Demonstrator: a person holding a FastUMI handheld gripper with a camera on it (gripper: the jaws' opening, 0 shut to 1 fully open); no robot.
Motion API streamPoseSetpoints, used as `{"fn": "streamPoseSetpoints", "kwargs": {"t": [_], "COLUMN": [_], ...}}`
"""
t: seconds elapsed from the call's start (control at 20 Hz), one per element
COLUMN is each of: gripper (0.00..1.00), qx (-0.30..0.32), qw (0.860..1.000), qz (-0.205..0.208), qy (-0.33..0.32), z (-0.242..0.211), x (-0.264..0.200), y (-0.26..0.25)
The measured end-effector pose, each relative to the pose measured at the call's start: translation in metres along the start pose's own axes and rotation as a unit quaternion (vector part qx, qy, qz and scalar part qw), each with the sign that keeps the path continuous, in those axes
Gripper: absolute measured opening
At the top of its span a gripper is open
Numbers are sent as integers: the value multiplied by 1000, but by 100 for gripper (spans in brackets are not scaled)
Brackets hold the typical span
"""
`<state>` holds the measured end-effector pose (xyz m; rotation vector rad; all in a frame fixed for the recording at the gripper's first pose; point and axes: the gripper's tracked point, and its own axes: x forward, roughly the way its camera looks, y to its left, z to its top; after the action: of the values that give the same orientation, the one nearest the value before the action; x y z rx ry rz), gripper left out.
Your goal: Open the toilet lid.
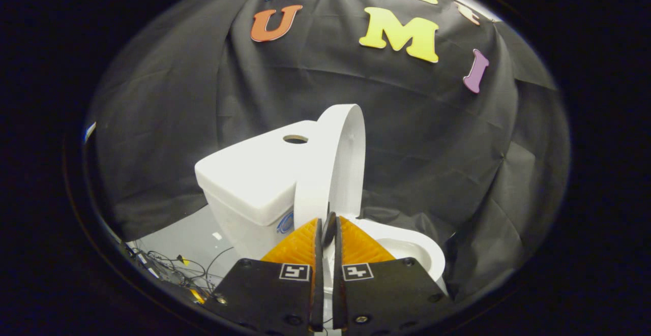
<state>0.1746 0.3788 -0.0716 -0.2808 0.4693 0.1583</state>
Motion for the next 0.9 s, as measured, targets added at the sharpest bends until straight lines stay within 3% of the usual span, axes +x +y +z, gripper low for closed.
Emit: {"fn": "streamPoseSetpoints", "kwargs": {"t": [0.25, 0.35, 0.45, 0.7, 0.75, 0.9], "gripper": [10, 13, 30, 81, 86, 86], "qx": [-18, -26, -27, -17, -6, 28], "qw": [1000, 1000, 999, 999, 998, 997], "qz": [-22, -6, 25, 46, 55, 67], "qy": [-3, 0, 6, -24, -24, -37], "z": [0, -1, -4, 7, 6, 10], "x": [0, -2, -7, -35, -40, -54], "y": [-4, 1, 8, -6, -8, -31]}}
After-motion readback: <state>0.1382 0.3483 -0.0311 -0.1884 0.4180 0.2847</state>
